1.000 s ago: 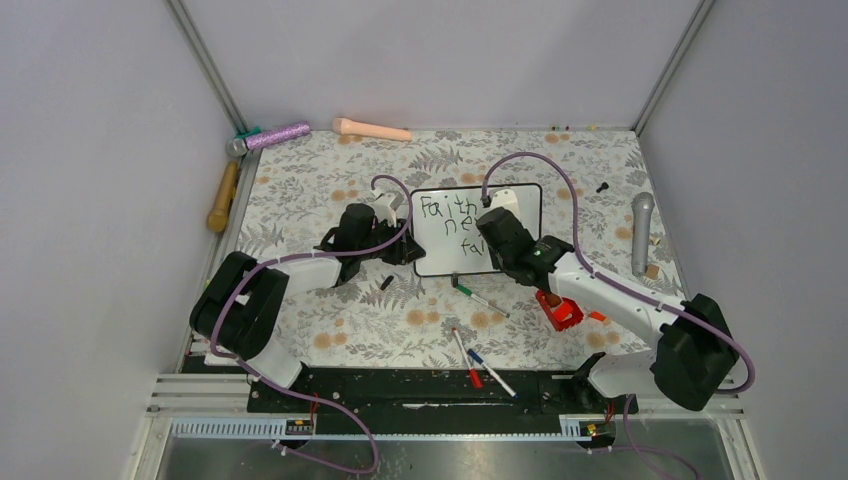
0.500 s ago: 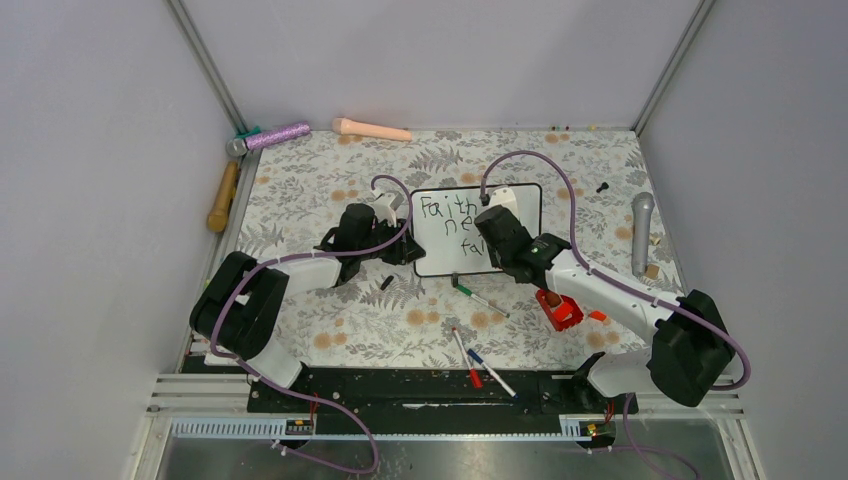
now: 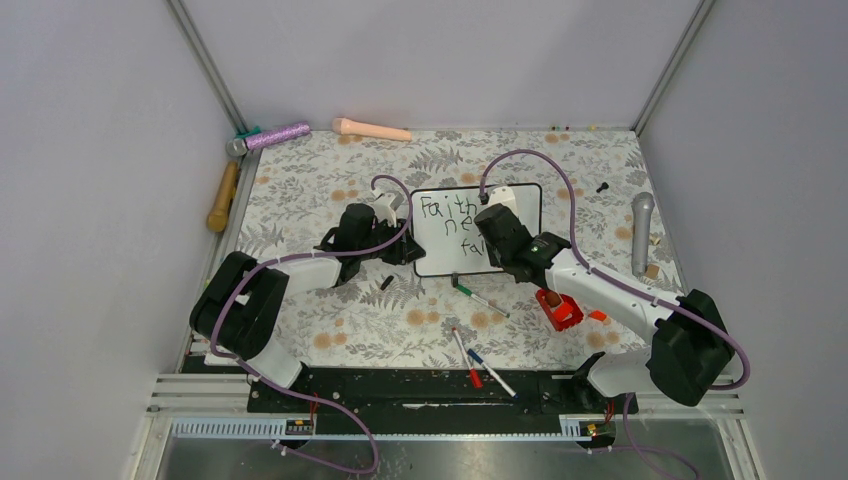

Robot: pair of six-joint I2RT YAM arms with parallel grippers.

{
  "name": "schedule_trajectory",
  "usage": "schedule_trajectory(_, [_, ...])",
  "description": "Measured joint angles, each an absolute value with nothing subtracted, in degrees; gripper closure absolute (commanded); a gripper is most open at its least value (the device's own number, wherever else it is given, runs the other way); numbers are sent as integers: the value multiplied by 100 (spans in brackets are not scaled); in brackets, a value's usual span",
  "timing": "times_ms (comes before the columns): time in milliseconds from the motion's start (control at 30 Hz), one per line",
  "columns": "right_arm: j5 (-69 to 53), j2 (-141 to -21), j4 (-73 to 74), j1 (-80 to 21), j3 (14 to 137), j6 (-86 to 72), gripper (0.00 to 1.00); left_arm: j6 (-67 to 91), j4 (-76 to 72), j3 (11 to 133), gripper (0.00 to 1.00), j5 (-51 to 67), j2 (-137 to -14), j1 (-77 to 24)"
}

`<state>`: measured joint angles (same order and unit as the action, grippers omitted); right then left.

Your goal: Write a sentence on the whiteboard

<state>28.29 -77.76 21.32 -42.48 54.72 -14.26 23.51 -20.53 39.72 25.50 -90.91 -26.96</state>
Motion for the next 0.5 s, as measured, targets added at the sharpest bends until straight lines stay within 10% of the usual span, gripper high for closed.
schedule_trajectory(500, [2602, -7776, 2132, -4235, 5476, -1428, 100, 2351, -2053, 3972, 68, 2550, -9091, -2696])
